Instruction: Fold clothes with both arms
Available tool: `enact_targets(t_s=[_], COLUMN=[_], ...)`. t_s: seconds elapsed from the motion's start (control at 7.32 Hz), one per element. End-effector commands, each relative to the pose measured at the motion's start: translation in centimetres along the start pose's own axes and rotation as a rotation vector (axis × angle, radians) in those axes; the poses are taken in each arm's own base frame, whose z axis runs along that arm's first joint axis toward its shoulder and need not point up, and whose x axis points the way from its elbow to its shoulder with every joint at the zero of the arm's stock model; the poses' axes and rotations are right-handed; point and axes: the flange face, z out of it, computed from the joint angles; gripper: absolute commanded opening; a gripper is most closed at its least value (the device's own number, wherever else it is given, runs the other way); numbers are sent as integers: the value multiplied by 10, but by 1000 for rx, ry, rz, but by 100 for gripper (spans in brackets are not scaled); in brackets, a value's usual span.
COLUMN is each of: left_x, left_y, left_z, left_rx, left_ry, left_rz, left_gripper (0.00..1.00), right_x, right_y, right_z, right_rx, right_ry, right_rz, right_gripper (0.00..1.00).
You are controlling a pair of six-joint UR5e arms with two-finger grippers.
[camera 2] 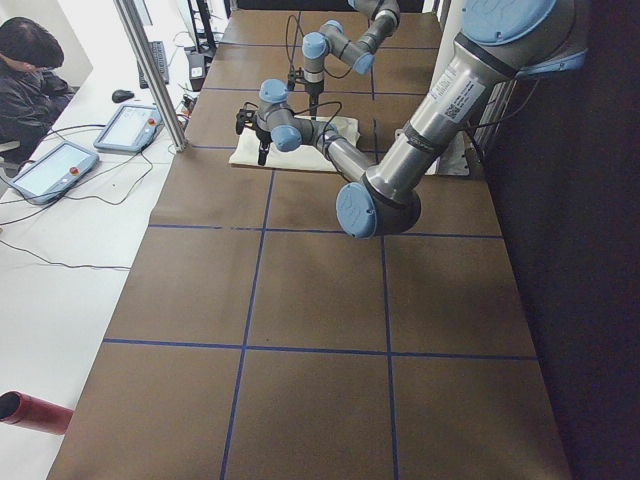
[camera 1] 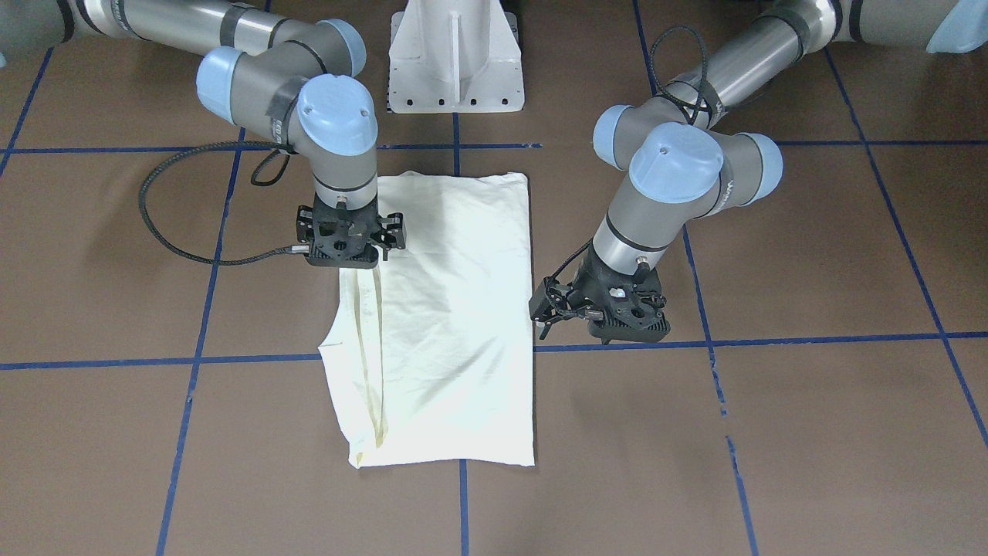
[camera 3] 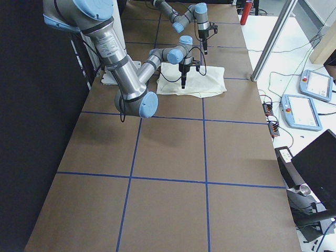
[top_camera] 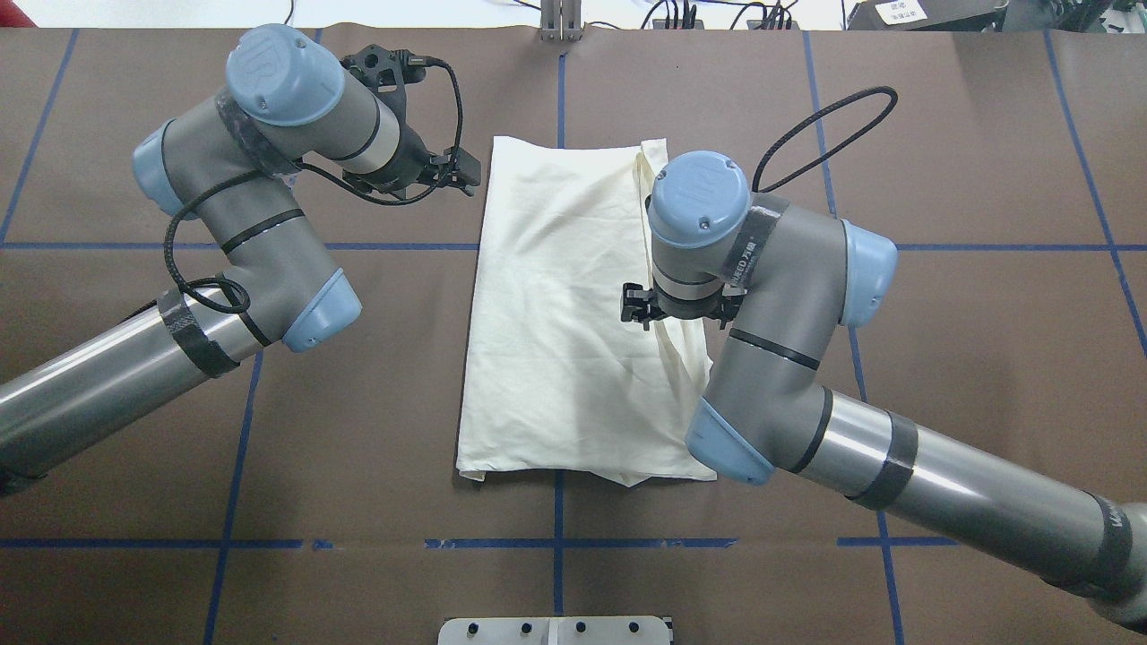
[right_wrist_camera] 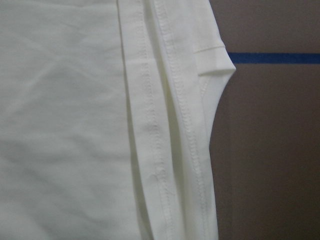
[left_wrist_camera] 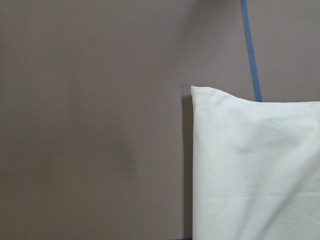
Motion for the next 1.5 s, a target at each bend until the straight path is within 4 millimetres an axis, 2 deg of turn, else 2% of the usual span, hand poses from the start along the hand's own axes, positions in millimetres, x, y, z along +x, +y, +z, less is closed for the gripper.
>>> enact_targets(t_s=[0.0, 0.41, 0.82, 0.96, 1.23, 1.37], left_x=[0, 0, 2, 2, 1, 1], left_y=[0, 0, 0, 0, 0, 0], left_z=[0, 0, -1, -1, -1, -1], left_rx=[-2, 0, 1, 1, 1, -1], left_ry=[2, 3, 5, 5, 4, 5], left_rz=[6, 6, 7, 6, 7, 5], left_gripper=[100, 100, 100, 100, 100, 100], right_x=[-5, 4, 20, 30, 83, 100], right_y=[-18, -21, -37, -46, -62, -75], right_z=[16, 42, 40, 38, 55, 52], right_rx=[-13, -47, -61, -63, -83, -75], right_ry=[37, 80, 79, 77, 113, 118], right_rz=[-19, -28, -12, -6, -28, -55], right_gripper=[100, 100, 100, 100, 100, 100])
